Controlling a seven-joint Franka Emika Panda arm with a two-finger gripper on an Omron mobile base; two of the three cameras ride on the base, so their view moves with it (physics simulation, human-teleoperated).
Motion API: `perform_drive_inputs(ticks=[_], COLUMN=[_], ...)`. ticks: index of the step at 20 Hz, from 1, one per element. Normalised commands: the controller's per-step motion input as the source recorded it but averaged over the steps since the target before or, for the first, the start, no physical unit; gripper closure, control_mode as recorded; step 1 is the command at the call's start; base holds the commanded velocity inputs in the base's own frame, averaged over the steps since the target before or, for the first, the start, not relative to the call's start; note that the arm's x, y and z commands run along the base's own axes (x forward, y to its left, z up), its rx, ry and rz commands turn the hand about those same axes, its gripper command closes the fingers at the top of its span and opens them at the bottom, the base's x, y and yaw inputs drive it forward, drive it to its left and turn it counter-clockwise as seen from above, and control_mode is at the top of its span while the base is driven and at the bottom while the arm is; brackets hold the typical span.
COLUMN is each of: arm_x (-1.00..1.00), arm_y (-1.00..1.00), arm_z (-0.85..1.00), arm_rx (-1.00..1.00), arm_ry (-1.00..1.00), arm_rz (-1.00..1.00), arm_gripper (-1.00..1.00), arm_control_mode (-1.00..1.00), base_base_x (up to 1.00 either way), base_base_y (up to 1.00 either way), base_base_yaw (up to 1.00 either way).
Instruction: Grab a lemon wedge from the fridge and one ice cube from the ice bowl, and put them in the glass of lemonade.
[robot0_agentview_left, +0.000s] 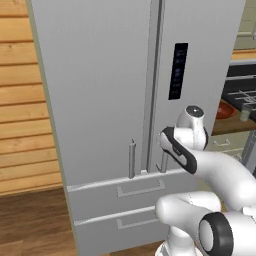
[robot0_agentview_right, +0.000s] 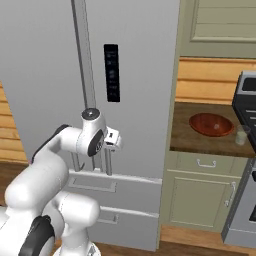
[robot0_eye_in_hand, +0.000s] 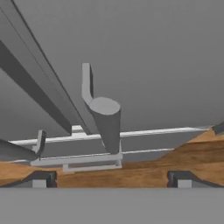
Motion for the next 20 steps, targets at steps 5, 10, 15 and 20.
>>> perform_drive_inputs(ticks=[5,10,15,20], arm_x=[0.34,0.25,0.39,0.43], arm_y=[0.1,-0.03,-0.01,-0.06], arm_z=[-0.17,-0.17,-0.14,-0.24], arm_rx=[0.0,0.0,0.0,0.0], arm_ry=[0.0,-0.02,-0.01,0.0], arm_rz=[0.0,0.0,0.0,0.0], arm_gripper=[-1.0,-1.0,-1.0,-1.0], arm_control_mode=[-1.0,-1.0,-1.0,-1.0], base_base_x=[0.0,0.0,0.0,0.0], base_base_y=[0.0,0.0,0.0,0.0], base_base_yaw=[0.0,0.0,0.0,0.0])
